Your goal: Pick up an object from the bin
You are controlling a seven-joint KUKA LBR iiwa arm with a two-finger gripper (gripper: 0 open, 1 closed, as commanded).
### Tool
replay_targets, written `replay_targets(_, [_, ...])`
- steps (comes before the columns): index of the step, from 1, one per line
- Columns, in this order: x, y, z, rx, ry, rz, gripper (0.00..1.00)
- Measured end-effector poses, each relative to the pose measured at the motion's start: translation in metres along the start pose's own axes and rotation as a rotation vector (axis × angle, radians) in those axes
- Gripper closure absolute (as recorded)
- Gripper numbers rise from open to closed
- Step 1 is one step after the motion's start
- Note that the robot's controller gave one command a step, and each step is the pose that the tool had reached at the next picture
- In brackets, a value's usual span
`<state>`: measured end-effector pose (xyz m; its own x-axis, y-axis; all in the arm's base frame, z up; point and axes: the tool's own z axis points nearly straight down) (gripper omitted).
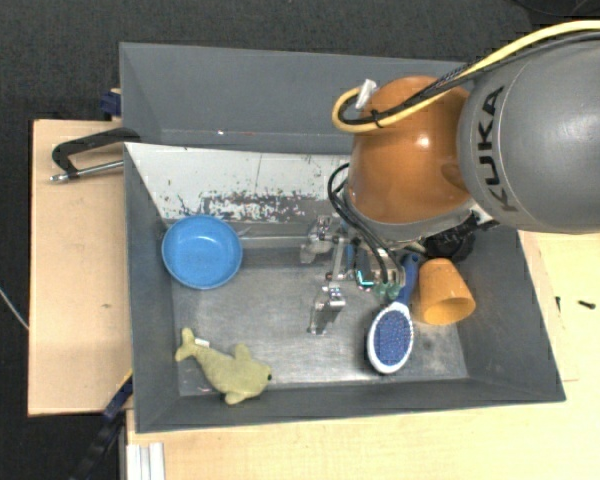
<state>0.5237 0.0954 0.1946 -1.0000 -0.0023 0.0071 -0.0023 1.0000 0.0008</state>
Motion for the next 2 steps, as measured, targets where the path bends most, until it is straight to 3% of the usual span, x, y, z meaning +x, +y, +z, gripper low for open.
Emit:
replay_targets(1, [-0.055, 0.053, 0.020, -0.004, -0.014, -0.021, 0.00])
replay_targets(2, [-0.061, 0.138, 0.119, -0.001, -0.008, -0.454, 0.00])
